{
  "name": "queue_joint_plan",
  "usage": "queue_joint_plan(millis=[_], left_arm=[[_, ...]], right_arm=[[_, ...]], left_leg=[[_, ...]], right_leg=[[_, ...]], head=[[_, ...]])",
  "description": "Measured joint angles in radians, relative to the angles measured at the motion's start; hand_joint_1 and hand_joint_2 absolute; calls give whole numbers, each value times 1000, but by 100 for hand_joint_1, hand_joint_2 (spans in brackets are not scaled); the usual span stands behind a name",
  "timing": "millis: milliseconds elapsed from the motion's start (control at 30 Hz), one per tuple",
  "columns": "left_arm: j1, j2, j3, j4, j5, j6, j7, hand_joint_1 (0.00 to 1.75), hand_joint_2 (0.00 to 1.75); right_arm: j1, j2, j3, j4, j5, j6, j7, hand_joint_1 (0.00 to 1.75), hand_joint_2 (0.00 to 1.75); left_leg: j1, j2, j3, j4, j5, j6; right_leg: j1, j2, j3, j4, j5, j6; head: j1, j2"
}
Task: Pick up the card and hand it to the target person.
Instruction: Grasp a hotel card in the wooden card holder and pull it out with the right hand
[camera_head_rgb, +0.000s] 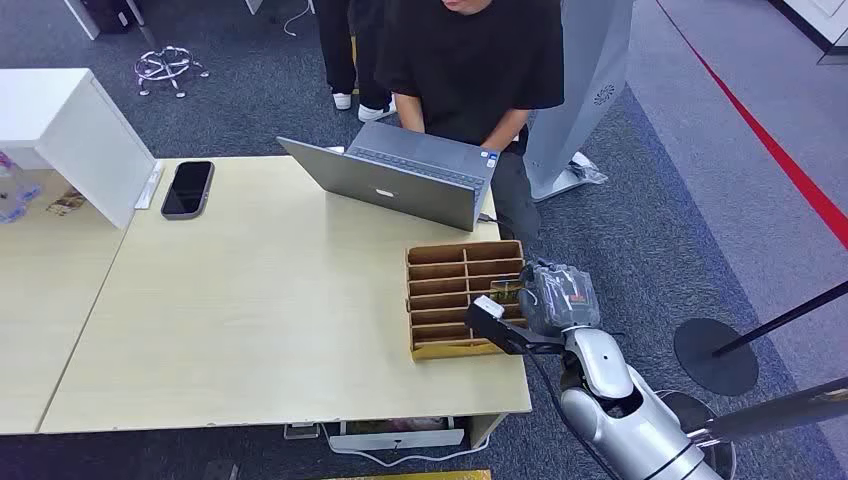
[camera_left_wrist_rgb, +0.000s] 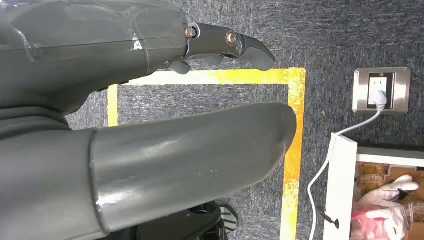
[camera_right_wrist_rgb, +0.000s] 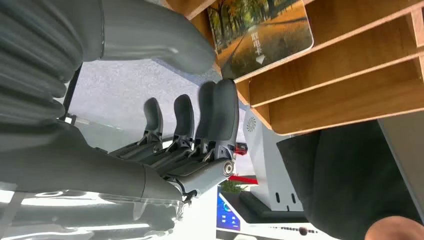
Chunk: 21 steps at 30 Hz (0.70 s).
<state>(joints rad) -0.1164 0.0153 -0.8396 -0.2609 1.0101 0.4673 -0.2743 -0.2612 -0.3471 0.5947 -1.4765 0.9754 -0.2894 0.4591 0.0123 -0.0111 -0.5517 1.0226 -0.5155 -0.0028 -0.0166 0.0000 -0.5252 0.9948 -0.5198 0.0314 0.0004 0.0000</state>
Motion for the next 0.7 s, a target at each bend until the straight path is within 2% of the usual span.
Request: queue_joint_plan(millis=[700], left_arm=[[-4, -5, -10, 0, 8, 1, -3, 0, 0]], right_arm=[[-38, 5, 24, 41, -25, -30, -15, 101, 175]], left_leg=[[0, 0, 0, 0, 0, 0]], right_leg=[[0, 0, 0, 0, 0, 0]], head=[[0, 0]])
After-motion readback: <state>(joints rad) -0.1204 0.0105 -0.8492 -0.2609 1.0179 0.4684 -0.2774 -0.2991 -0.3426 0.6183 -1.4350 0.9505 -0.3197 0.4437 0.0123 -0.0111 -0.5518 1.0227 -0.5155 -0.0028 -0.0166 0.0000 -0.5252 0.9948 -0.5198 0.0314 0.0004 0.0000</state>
